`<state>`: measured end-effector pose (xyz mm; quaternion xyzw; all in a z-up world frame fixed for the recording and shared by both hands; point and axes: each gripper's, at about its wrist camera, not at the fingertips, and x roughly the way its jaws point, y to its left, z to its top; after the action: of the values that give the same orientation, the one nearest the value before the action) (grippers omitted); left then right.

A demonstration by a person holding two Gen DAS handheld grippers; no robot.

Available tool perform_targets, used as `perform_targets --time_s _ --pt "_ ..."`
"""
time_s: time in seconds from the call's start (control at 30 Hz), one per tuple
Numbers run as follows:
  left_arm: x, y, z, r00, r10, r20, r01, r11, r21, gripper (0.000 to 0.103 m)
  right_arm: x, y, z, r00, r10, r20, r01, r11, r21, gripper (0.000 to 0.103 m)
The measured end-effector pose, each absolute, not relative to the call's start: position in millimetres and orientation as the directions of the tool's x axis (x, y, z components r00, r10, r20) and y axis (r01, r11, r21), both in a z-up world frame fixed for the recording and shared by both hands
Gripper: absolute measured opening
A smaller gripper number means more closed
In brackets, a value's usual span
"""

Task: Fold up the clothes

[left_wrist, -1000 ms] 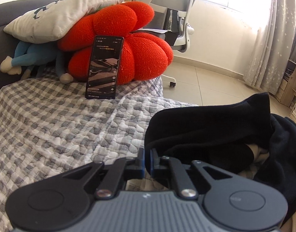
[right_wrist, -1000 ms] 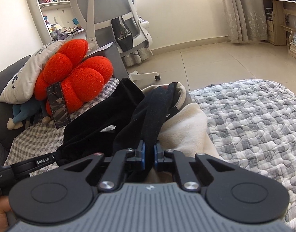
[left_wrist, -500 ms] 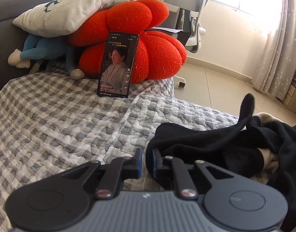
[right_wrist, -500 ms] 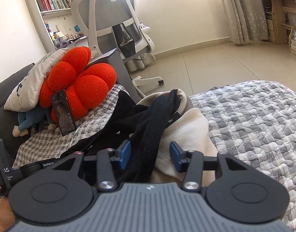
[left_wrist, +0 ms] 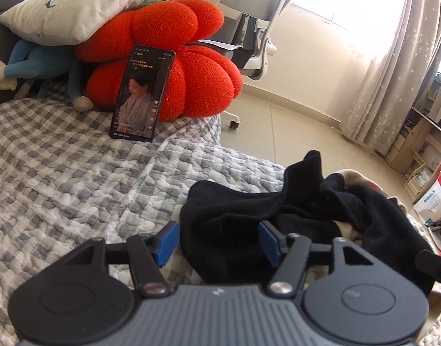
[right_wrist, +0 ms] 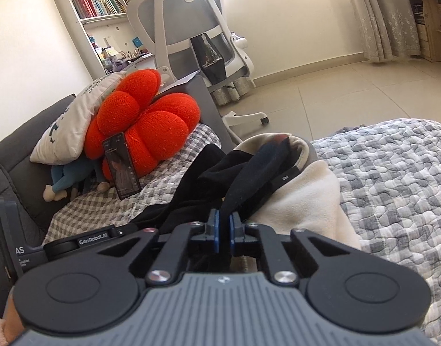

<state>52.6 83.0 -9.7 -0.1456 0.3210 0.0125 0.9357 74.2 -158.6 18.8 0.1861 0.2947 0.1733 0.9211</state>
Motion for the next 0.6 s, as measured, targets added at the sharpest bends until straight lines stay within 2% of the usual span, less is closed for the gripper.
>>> perform_targets --time_s 0.13,0.33,0.6 --pt "48 81 -7 0.796 -0.165 -0.583 -0.053 0.939 -0.339 0.073 73 -156 15 0.710 0.509 -0.486 -0.230 0.821 0.523 0.010" --pt "46 78 -7 0.773 -0.325 -0.545 0.035 0.880 -0.474 0.079 66 -148 15 0.625 0.623 -0.471 -0.283 0.743 0.607 0.010" --pt "47 68 -13 0.672 -0.553 -0.492 0.150 0.752 -0.641 0.080 51 -125 13 0.530 0.691 -0.491 -0.381 0.712 0.590 0.010"
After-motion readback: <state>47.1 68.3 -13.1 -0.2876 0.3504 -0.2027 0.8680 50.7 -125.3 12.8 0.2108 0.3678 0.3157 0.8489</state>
